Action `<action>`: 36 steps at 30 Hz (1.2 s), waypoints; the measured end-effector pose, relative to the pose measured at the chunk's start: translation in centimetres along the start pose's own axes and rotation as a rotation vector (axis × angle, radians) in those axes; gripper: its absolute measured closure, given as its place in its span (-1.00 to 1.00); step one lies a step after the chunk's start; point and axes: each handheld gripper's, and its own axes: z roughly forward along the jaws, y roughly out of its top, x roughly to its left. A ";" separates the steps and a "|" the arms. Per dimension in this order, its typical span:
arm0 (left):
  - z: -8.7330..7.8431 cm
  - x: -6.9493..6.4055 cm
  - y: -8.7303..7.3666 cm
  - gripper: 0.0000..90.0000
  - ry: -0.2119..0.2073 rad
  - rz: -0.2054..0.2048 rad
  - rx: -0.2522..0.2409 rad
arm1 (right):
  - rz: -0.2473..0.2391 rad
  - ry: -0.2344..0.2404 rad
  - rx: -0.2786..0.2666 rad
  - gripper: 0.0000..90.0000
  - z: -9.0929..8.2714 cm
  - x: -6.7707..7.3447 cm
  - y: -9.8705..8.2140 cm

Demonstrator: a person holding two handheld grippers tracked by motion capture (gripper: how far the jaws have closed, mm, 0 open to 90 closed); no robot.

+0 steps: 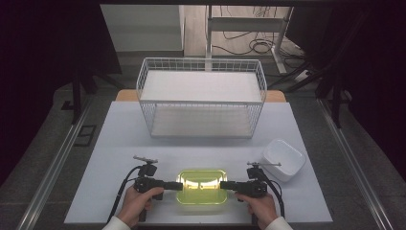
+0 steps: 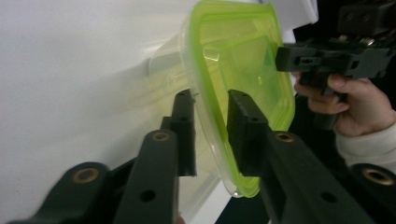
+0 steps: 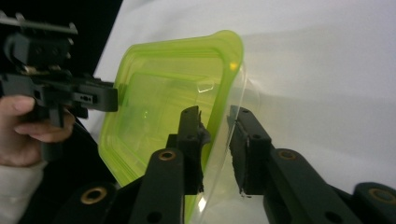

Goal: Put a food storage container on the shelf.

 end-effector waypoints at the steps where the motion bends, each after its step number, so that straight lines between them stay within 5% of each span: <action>1: -0.1 0.0 0.0 0.70 -0.012 0.000 -0.005 | 0.005 0.004 -0.005 0.68 -0.3 0.1 0.0; 7: -0.5 -0.4 -0.1 0.75 -0.025 0.011 -0.028 | -0.014 0.003 -0.013 0.72 -0.6 0.4 0.0; 23: -1.8 -2.6 -0.1 0.79 -0.007 0.115 -0.085 | -0.192 0.002 -0.079 0.74 -2.2 2.5 1.0; 36: -2.4 -3.6 -0.1 0.79 0.003 0.156 -0.110 | -0.273 -0.002 -0.115 0.74 -2.9 3.6 1.3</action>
